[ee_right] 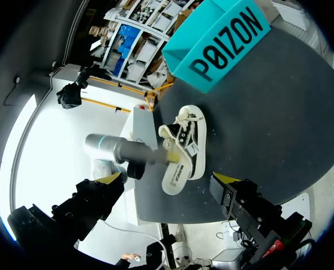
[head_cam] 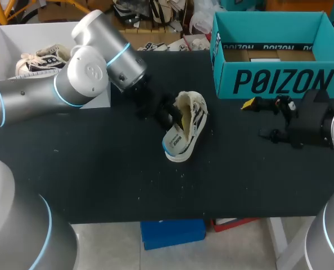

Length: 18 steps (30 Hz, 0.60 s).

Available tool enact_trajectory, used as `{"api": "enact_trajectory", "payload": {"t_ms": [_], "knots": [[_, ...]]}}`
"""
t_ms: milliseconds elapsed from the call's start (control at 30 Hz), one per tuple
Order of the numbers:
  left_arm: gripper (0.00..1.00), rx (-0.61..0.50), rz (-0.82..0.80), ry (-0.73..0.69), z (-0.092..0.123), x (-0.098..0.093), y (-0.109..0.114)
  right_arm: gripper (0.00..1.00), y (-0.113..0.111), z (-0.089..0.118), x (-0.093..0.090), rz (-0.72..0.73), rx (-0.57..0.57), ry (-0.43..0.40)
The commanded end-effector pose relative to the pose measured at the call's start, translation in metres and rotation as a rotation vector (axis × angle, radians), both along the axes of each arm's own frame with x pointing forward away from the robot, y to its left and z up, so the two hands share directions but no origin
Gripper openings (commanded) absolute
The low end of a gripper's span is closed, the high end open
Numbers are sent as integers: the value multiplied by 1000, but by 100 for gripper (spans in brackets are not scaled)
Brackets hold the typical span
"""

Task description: Take the shoe out of the shoebox, open the shoe tongue, remove and reinsert the insole, then place the shoe into the shoebox

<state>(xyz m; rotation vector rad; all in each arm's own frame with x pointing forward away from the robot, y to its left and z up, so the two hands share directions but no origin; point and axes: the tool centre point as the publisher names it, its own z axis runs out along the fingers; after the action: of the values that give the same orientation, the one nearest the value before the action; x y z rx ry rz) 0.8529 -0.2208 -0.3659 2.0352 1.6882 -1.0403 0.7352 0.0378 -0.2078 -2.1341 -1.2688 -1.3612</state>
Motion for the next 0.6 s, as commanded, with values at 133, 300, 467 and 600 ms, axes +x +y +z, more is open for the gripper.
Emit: {"api": "enact_trajectory", "payload": {"t_ms": [133, 300, 467, 600], "knots": [[28, -9, 9, -18, 12, -23, 27, 100, 1, 0, 1, 0, 0, 0], [26, -17, -3, -19, 15, -35, 34, 100, 1, 0, 1, 0, 0, 0], [25, -14, -31, 0, 11, -46, 33, 100, 1, 0, 1, 0, 0, 0], [25, -17, -56, 10, 11, -56, 31, 100, 1, 0, 1, 0, 0, 0]]}}
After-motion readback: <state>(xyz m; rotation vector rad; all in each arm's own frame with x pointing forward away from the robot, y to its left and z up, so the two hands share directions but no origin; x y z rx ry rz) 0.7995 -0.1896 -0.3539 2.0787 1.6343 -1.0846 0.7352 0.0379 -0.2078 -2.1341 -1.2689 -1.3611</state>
